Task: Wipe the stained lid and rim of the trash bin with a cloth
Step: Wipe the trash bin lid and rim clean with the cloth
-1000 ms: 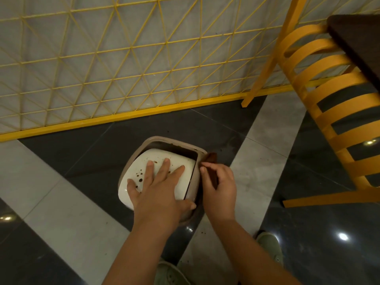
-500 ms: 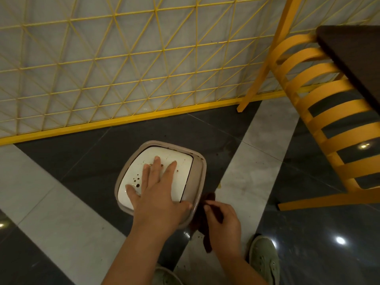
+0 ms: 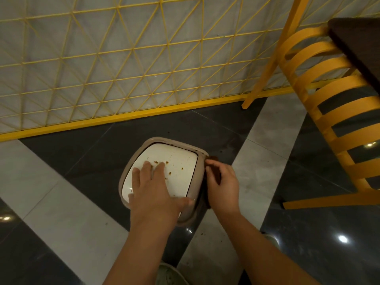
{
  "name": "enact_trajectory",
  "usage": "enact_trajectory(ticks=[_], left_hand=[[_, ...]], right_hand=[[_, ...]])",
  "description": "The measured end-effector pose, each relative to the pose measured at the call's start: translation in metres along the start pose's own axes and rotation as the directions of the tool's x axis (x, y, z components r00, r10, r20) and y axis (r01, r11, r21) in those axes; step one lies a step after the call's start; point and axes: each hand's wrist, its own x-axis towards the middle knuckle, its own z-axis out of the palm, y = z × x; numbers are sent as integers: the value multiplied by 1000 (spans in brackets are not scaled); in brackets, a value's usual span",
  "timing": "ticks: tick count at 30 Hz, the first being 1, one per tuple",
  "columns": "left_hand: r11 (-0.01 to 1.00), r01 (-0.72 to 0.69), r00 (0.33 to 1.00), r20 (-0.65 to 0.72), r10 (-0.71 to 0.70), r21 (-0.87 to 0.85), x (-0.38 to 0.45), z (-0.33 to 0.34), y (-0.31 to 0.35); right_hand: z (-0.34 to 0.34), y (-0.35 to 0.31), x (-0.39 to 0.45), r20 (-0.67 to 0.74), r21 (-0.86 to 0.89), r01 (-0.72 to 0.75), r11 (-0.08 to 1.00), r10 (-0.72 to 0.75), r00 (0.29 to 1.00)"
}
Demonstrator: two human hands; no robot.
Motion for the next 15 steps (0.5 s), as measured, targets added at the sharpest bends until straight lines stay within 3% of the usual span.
enact_trajectory(ticks=[4,7,11,13,15], left_hand=[[1000,4,1000,5,-4,-11,1,0,1],[1000,2,1000,3,-2,-23,2,-1,2],[1000,-1,1000,-1,1,-18,0,1,0],[1000,-2,1000,0,2,-22,0,1,0],[1000,3,1000,9,-3,-23,1,1,1]], right_hand=[[5,-1,-33,-4,111,-62,992,63,998],[-2,2,-71,15,83,128,988,-129,991],[-9,-2,-44,99,-105,408,907,-399,912],[-6,-8,-17,126,-161,373,914,-356,926],[-2,-5,8,94,-152,205,967,-193,977]])
